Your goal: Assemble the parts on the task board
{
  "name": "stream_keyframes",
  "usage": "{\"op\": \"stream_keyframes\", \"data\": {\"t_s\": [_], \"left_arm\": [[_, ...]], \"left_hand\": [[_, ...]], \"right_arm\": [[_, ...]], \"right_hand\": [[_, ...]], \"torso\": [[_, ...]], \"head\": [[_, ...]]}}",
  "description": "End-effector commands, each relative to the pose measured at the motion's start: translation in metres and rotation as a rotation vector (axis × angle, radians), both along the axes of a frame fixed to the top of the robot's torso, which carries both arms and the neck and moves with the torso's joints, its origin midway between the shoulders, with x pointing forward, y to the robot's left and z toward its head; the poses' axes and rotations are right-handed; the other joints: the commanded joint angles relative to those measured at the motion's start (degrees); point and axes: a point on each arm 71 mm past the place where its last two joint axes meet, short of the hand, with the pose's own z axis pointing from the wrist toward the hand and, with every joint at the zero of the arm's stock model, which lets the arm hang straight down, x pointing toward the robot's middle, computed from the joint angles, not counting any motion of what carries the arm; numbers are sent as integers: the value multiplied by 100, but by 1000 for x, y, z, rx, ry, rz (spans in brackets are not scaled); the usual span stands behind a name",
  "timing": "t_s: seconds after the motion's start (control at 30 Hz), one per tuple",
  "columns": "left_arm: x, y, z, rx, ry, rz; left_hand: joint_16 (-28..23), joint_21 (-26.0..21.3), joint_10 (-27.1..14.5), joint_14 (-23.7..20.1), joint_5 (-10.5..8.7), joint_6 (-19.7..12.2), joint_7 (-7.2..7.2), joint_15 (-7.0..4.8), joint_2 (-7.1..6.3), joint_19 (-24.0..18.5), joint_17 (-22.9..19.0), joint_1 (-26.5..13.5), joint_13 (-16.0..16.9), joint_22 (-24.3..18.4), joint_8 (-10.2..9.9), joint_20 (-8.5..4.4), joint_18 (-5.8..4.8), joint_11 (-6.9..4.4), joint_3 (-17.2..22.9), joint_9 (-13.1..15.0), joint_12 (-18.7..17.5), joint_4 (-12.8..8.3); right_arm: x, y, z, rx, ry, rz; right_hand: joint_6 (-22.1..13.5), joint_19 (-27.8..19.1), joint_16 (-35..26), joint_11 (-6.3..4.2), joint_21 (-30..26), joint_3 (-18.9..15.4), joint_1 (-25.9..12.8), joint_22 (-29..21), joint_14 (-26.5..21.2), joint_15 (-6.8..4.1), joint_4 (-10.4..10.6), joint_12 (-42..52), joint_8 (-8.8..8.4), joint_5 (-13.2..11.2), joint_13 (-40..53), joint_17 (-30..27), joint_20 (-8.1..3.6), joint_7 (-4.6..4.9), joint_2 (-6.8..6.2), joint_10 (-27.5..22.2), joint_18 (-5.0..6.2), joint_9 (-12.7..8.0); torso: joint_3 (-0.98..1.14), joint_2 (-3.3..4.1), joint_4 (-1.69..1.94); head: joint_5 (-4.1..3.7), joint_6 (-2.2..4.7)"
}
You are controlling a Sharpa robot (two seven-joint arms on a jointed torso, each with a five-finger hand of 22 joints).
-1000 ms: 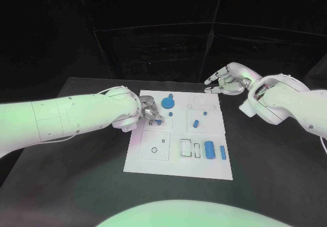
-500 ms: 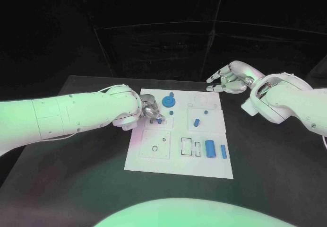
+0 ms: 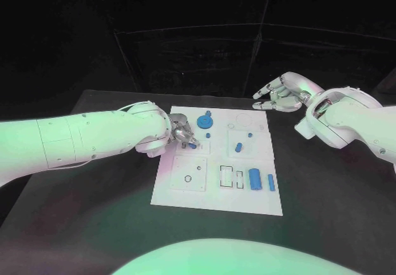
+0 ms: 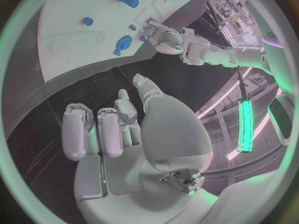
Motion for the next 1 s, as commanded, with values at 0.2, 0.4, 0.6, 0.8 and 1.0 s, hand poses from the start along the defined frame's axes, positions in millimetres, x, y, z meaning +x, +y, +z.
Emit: {"op": "stream_keyframes", "data": {"t_s": [0.2,0.4,0.6,0.8,1.0], "left_arm": [[-1,3,-1,26,7,6],[-1,2,-1,26,7,5],[1,0,-1,26,6,3],[2,-2,-1,26,3,4],[2,-4,-1,26,4,-1]], "left_hand": [[18,27,34,586,-26,66,2,-45,-36,41,1509,10,12,2,20,-8,-115,-9,99,5,27,-179],[18,29,39,586,-26,91,-2,-48,-34,45,1509,-31,19,10,16,-10,-117,-11,-36,-1,38,-145],[18,33,55,586,-33,143,0,-45,4,54,1509,-193,41,31,30,-6,-121,-8,-644,7,73,35],[18,37,63,586,-31,160,2,-45,80,61,1509,-255,58,50,37,-9,-123,-6,-983,12,93,164],[18,45,80,586,-28,178,-3,-47,102,69,1509,-276,81,70,42,-10,-126,-9,-1144,14,113,225]], "right_arm": [[0,1,1,3,0,3],[0,1,1,4,-1,4],[0,1,1,4,-1,6],[0,2,1,5,-2,10],[0,3,1,5,-1,12]], "right_hand": [[34,-42,-41,5,-30,-3,15,-12,261,-43,-36,-61,29,-36,-58,-14,-12,0,-10,-74,23,-10],[34,-44,-44,5,-32,-3,12,-15,260,-43,-35,-86,29,-40,-85,-19,-13,0,-9,-91,24,-10],[34,-48,-47,6,-34,-10,-4,-20,259,-43,-29,-111,29,-50,-110,-22,-13,0,-15,-106,25,-10],[34,-60,-56,6,-43,-17,-19,-40,255,-43,-23,-172,30,-53,-175,-41,-14,0,-20,-146,29,-11],[35,-84,-78,5,-57,-18,-23,-76,246,-43,-21,-206,30,-51,-211,-86,-14,-1,-21,-168,37,-11]], "torso": [[3,2,6],[4,0,-4],[8,0,-4],[9,4,-1],[4,1,0]], "head": [[-9,-12],[-8,-15],[-10,-14],[-30,-20],[-35,-29]]}}
